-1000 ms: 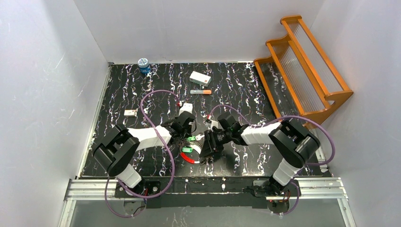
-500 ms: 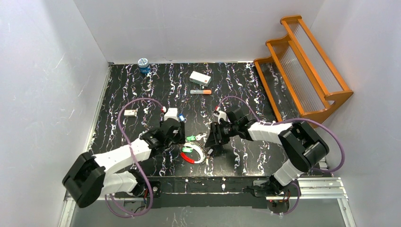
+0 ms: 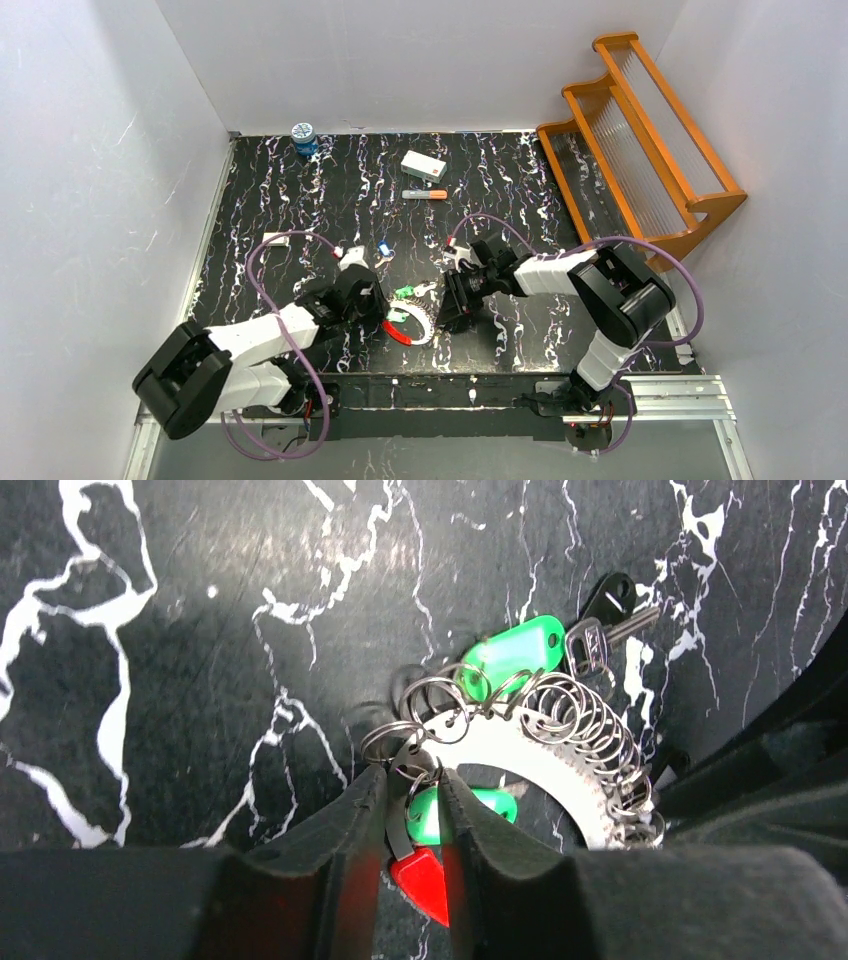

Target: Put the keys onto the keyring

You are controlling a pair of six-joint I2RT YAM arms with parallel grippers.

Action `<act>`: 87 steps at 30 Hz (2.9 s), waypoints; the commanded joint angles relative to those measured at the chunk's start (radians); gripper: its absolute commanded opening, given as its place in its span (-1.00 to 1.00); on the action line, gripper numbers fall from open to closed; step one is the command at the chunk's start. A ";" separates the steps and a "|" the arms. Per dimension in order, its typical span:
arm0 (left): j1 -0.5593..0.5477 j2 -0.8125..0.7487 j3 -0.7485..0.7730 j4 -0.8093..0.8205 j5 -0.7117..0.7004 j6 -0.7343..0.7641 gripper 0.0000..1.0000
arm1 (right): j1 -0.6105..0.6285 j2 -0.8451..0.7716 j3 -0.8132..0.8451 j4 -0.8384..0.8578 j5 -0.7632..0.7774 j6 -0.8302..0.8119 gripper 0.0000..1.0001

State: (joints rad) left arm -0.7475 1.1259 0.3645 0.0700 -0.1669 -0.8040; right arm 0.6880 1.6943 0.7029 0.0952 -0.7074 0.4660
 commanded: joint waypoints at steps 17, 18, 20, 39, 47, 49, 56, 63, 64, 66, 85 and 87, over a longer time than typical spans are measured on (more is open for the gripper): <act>0.086 0.501 0.350 -0.102 -0.092 0.394 -0.66 | 0.115 -0.072 -0.043 0.066 -0.003 0.082 -0.13; 0.086 0.488 0.356 -0.101 -0.090 0.406 -0.65 | 0.112 -0.100 -0.037 0.042 0.032 0.067 -0.07; 0.086 0.446 0.352 -0.091 -0.083 0.426 -0.60 | 0.102 -0.166 -0.023 -0.001 0.109 0.034 0.04; 0.088 -0.231 -0.083 0.233 0.060 0.337 -0.15 | 0.081 -0.283 0.018 -0.079 0.374 -0.334 0.22; 0.088 -0.290 -0.138 0.250 0.079 0.289 -0.10 | 0.072 -0.259 0.004 0.019 0.332 -0.325 0.02; 0.088 -0.286 -0.142 0.266 0.090 0.284 -0.09 | 0.048 -0.239 0.018 0.020 0.314 -0.267 0.00; 0.088 -0.249 -0.138 0.288 0.099 0.276 -0.08 | -0.086 -0.152 -0.020 0.116 0.097 -0.030 -0.06; 0.088 -0.212 -0.131 0.299 0.109 0.265 -0.09 | -0.091 -0.045 -0.084 0.301 -0.062 0.111 -0.29; 0.088 -0.211 -0.131 0.301 0.110 0.265 -0.09 | -0.090 -0.031 -0.090 0.323 -0.071 0.127 -0.33; 0.088 -0.212 -0.132 0.304 0.107 0.266 -0.10 | -0.088 -0.010 -0.099 0.358 -0.081 0.153 -0.36; 0.088 -0.196 -0.122 0.302 0.093 0.271 -0.14 | -0.020 0.002 -0.010 0.280 0.025 0.081 -0.38; 0.088 -0.192 -0.120 0.303 0.094 0.275 -0.14 | -0.020 -0.022 -0.009 0.250 0.064 0.060 -0.37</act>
State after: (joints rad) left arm -0.6628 0.9279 0.2356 0.3607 -0.0635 -0.5358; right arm 0.6643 1.7267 0.6643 0.3874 -0.6960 0.5747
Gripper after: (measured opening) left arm 0.431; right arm 0.307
